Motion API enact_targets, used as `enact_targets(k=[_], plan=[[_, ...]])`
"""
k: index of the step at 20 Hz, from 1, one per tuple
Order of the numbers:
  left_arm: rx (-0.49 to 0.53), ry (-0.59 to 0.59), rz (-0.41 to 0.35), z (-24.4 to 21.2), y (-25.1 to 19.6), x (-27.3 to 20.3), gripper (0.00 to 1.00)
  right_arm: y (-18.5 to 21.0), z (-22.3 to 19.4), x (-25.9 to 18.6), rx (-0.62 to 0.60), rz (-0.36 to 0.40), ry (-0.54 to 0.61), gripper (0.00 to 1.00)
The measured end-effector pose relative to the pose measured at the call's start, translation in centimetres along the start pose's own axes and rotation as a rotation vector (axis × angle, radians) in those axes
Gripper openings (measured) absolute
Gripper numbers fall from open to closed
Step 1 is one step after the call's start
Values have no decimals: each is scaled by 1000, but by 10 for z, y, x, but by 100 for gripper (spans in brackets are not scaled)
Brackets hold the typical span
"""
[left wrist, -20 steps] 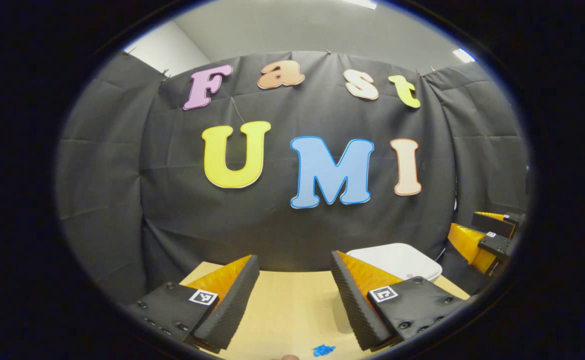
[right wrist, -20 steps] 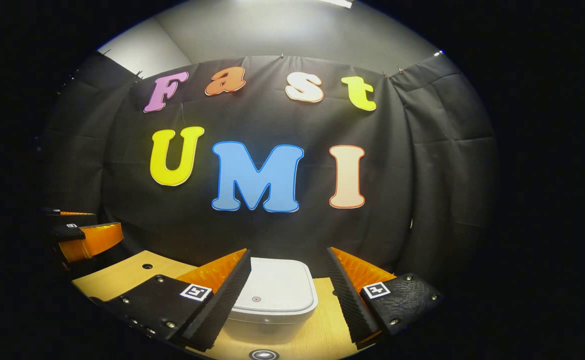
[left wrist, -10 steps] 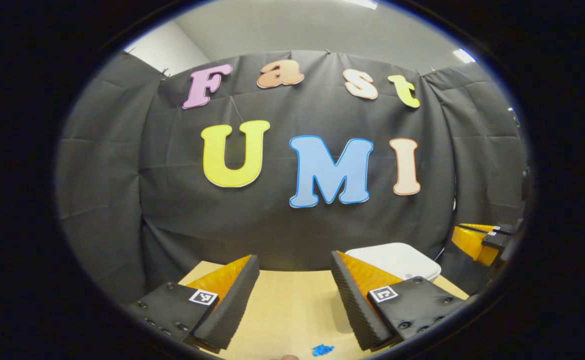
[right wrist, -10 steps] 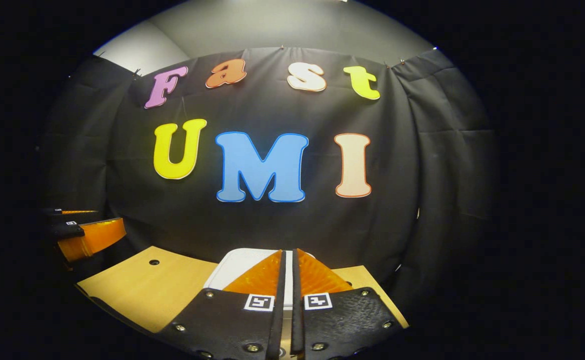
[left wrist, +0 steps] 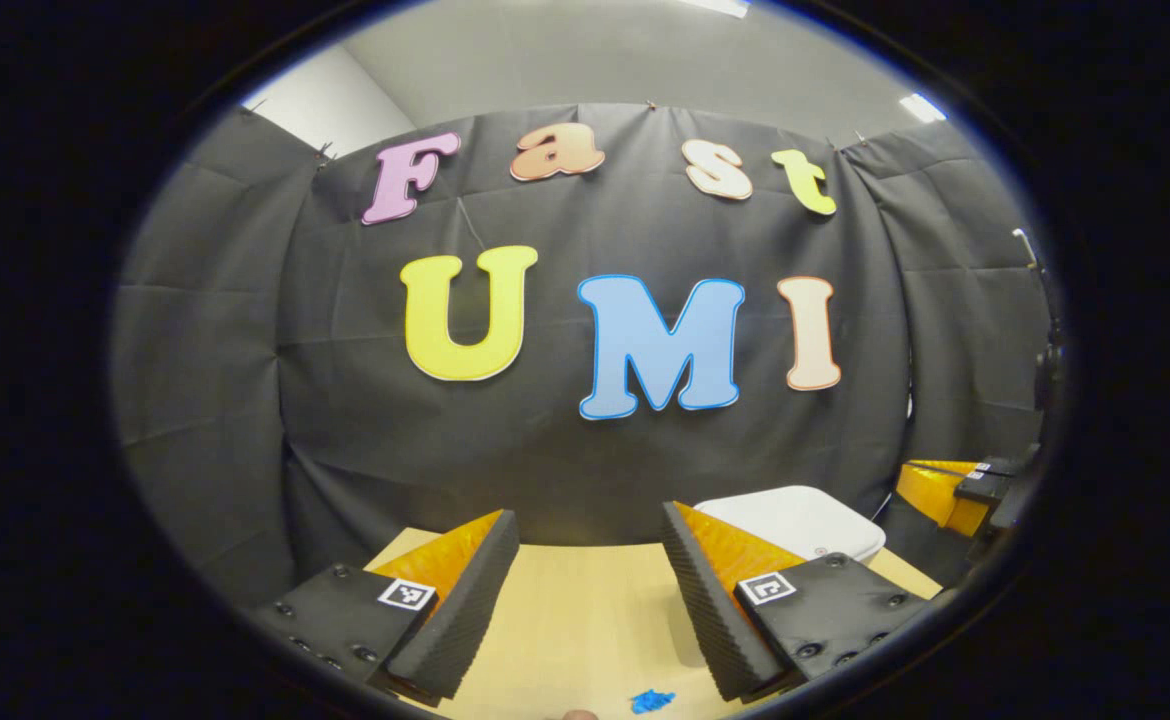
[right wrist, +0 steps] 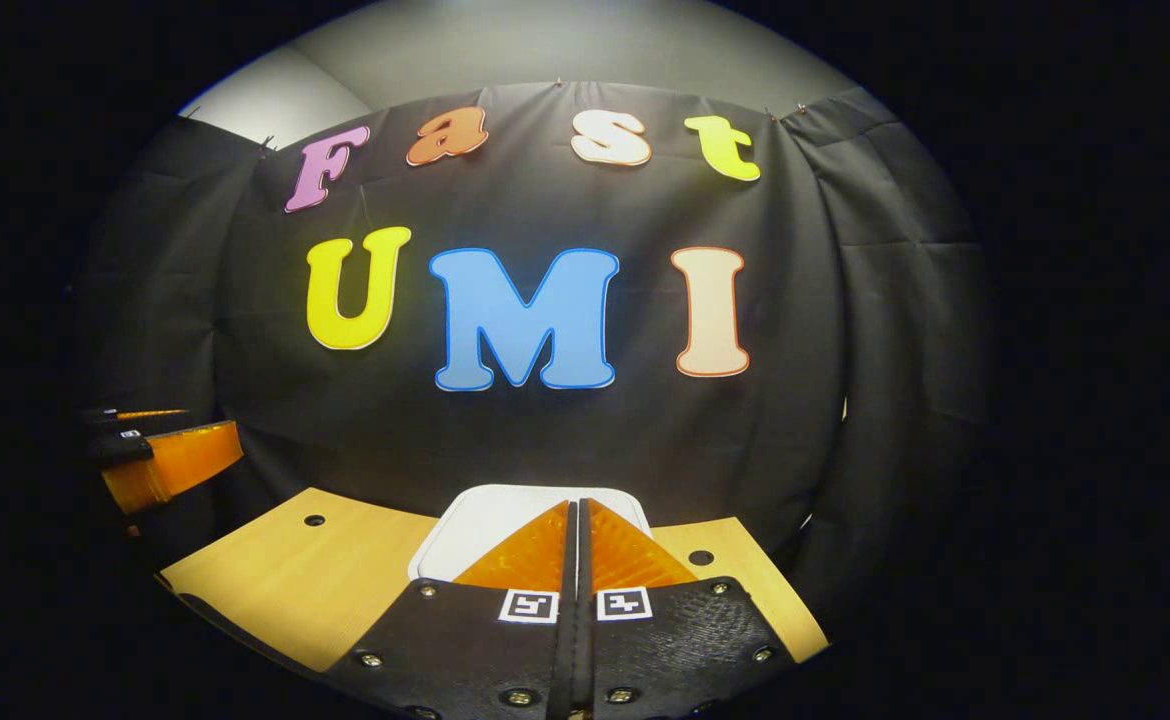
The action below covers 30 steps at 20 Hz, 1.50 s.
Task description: Press the lid of the desktop garbage bin to open it, pick up the crumpled paper on the desktop and throw it into the bin, then pick up the pop can on the desktop and drop it into the bin, and finally close the garbage bin lid.
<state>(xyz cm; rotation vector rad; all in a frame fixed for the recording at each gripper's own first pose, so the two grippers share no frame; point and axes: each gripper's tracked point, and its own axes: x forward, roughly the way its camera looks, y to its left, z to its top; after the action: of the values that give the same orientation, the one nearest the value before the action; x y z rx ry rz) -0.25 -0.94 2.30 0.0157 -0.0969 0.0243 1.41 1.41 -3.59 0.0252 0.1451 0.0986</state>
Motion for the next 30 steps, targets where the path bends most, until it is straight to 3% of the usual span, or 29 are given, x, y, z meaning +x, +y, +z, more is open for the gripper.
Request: enact_targets(k=[14,30], plan=[[2,10,9,-5,2,2,96,30,-73,35,5,99,185,0],[-41,43,19,-16,4,16,96,31,-85,45,36,92,209,0]])
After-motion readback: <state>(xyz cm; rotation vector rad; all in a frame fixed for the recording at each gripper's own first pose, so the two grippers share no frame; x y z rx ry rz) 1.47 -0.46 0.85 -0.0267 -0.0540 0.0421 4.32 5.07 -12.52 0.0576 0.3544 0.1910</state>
